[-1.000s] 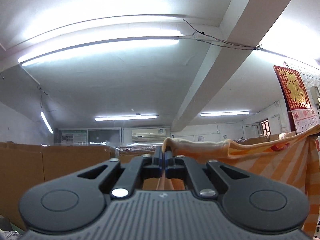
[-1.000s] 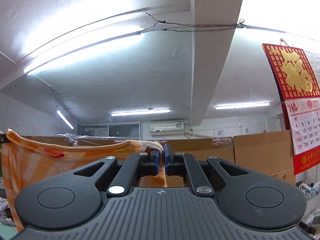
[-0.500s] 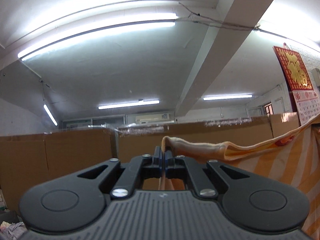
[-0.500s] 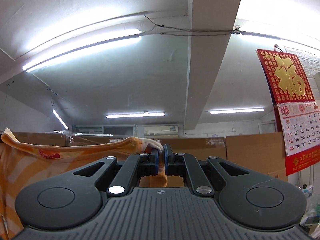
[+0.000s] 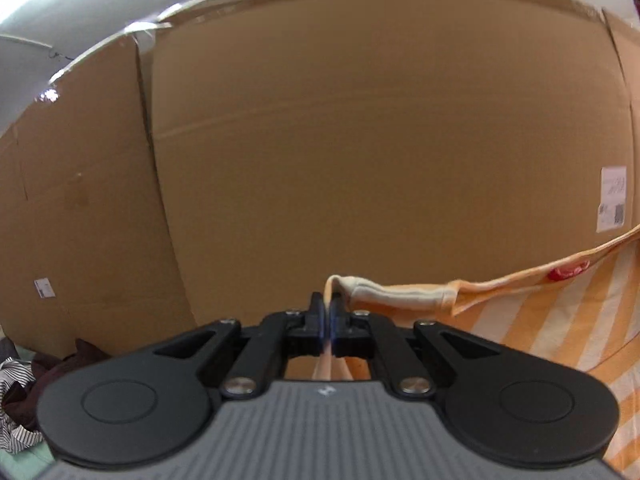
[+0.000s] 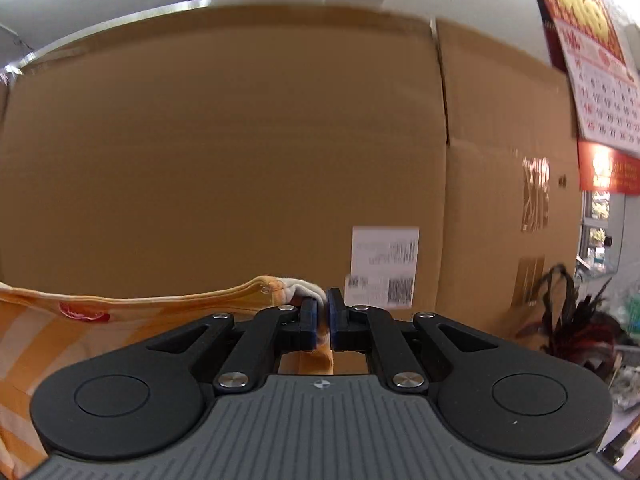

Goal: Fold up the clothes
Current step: 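Raise the shirt high with both grippers, shaking it out to hang open, then lower the shirt onto the towel with both grippers and open them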

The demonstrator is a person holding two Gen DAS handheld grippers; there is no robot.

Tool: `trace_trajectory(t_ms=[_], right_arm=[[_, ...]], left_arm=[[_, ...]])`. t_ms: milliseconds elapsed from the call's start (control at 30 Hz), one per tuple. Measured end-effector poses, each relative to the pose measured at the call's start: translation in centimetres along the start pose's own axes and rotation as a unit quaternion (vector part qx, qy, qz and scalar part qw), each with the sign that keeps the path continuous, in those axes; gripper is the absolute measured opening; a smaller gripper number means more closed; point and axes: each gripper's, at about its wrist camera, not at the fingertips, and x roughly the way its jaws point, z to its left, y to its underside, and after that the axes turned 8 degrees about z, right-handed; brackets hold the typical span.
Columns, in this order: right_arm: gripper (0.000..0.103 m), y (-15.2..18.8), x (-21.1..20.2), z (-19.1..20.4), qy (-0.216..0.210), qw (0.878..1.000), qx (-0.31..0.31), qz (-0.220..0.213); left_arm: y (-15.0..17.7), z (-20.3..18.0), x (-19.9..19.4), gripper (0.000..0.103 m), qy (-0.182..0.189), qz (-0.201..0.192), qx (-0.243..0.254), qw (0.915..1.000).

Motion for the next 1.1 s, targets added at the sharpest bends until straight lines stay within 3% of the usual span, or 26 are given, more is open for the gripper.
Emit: trace_trajectory(t_ms=[167, 367, 567, 867, 933, 1000, 1067, 1100], right_arm=[[0.005, 4.8, 8.8, 0.9, 0.016, 0.996, -0.001, 0.093], [0.005, 8.6, 14.7, 2.2, 0.020, 0.985, -0.020, 0.170], [0.005, 9.2, 16.8, 2.9, 0.002, 0.982, -0.012, 0.191], [0.006, 9.6, 19.0, 4.4, 0.029, 0.973, -0.022, 0.228], [0.010, 9.6, 19.2, 4.9, 0.028, 0.969, -0.044, 0.244], [0.035, 9.4, 19.0, 4.6, 0.025, 0.965, -0.046, 0.255], [0.051, 8.8, 18.3, 3.3, 0.007, 0.962, -0.027, 0.272], [0.052, 8.5, 17.7, 2.3, -0.006, 0.960, -0.008, 0.280]], left_arm=[[3.0, -2.3, 8.7, 0.001, -0.005, 0.075, 0.002, 0.9972], [6.7, -3.4, 15.4, 0.002, -0.008, 0.145, 0.027, 0.9890], [8.0, -2.9, 18.0, 0.002, -0.023, 0.157, 0.029, 0.9869], [9.2, -3.3, 19.9, 0.003, -0.029, 0.171, 0.048, 0.9837], [9.2, -2.9, 19.7, 0.010, -0.025, 0.171, 0.054, 0.9835], [9.3, -2.6, 19.5, 0.014, -0.020, 0.171, 0.060, 0.9832], [8.8, -1.6, 18.5, 0.014, 0.007, 0.172, 0.063, 0.9830], [8.4, -0.9, 17.7, 0.015, 0.026, 0.171, 0.063, 0.9830]])
